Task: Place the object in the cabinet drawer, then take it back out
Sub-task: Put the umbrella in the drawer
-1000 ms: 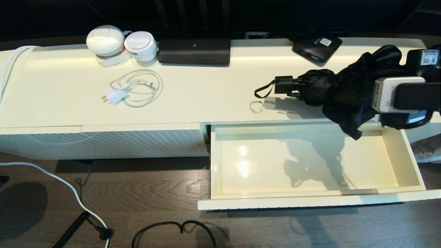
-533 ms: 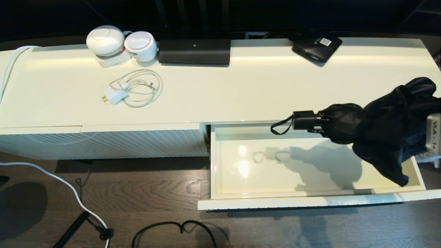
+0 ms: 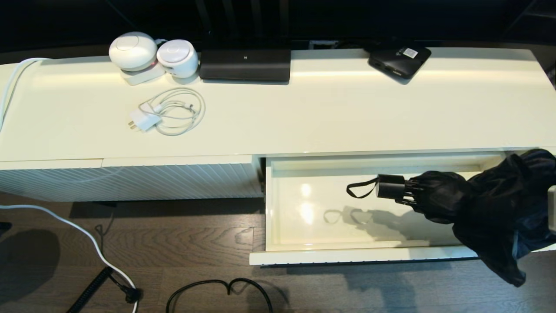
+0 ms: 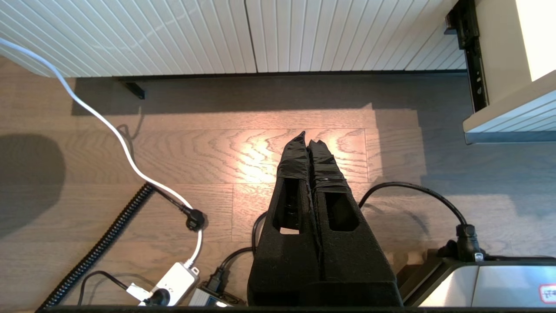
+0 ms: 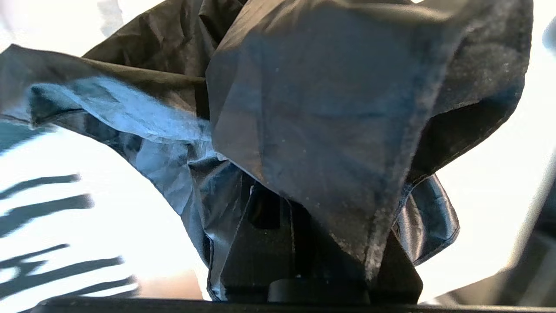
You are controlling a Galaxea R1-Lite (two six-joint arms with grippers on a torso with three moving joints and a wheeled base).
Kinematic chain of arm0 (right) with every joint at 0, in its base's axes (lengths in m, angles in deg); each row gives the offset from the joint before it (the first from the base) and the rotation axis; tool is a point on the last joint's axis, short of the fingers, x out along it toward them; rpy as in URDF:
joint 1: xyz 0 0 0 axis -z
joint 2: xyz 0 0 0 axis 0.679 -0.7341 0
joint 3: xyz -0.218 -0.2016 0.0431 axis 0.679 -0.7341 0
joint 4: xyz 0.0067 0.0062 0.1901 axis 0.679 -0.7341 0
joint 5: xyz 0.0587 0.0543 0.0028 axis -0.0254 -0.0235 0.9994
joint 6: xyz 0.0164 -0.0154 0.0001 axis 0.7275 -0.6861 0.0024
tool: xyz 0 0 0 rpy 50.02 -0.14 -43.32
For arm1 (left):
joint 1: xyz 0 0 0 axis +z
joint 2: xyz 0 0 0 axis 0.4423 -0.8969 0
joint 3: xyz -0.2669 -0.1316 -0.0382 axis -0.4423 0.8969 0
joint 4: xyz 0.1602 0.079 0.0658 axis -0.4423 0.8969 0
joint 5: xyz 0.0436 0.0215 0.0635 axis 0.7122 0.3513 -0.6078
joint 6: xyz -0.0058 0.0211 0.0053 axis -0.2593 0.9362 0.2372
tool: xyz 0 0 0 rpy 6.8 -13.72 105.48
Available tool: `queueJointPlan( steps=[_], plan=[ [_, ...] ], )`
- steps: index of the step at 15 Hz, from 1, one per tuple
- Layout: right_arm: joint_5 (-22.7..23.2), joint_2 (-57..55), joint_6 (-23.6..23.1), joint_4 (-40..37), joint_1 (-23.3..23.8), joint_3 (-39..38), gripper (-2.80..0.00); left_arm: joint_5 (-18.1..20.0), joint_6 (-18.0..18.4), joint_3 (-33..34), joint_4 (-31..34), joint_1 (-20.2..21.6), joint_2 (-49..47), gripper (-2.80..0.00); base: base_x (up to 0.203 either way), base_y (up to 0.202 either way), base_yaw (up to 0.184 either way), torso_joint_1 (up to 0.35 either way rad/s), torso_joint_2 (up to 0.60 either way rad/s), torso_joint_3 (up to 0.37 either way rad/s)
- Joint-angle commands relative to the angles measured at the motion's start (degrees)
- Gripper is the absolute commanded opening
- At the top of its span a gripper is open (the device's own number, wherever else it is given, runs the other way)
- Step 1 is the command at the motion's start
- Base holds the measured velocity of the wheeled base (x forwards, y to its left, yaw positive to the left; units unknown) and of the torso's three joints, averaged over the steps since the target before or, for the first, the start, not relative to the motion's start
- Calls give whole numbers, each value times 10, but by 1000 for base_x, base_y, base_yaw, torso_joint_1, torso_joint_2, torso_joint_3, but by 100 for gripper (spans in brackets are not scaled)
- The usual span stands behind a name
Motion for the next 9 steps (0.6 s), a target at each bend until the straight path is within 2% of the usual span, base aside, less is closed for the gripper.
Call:
queueJointPlan(
  steps=[1,3,9],
  plan=[
    [0,-4,2,-2,3,-30,-280,0,0,0,0,0,1,-280,0,0,0,0,0,0],
    [0,-18,16,-2,11,-45,-280,0,-1,0,0,0,1,-280,0,0,0,0,0,0],
    [-1,-96,31,12,8,-14,-280,0,-1,0,0,0,1,-280,0,0,0,0,0,0]
  ],
)
